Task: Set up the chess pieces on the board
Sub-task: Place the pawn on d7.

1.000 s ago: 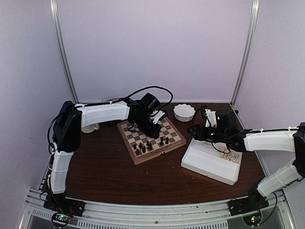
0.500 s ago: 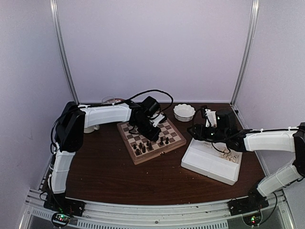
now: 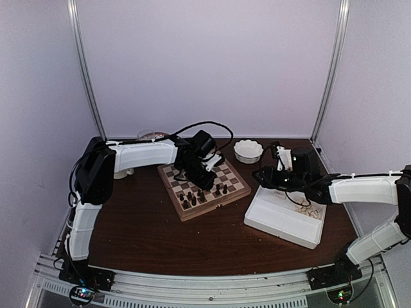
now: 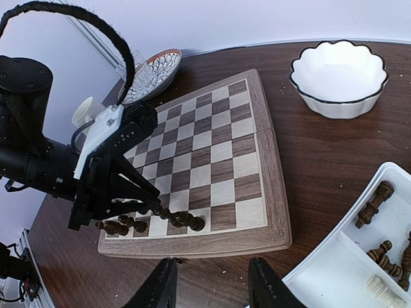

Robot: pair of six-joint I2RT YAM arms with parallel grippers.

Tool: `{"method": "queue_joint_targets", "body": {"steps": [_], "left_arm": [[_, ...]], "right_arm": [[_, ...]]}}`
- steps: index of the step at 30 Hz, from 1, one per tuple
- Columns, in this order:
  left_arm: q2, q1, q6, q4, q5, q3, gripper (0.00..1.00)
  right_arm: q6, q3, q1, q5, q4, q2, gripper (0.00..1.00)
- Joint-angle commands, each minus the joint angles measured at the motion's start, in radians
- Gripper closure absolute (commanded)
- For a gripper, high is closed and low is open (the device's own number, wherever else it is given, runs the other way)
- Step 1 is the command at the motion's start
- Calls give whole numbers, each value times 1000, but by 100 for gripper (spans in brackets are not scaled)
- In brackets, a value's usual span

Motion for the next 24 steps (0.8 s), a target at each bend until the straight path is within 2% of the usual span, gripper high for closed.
{"method": "queue_joint_targets", "body": {"steps": [1,12,24], "left_arm": [[25,0,14,0,-4,7,86],[30,0,19,-10,-18,11,85],[33,0,20,-17,-23,25,77]], "right_arm": [[-6,-17,3,19,27,-24,60],[-4,-18,3,17,27,-25,60],[-4,-17,3,16,29,-25,60]]}}
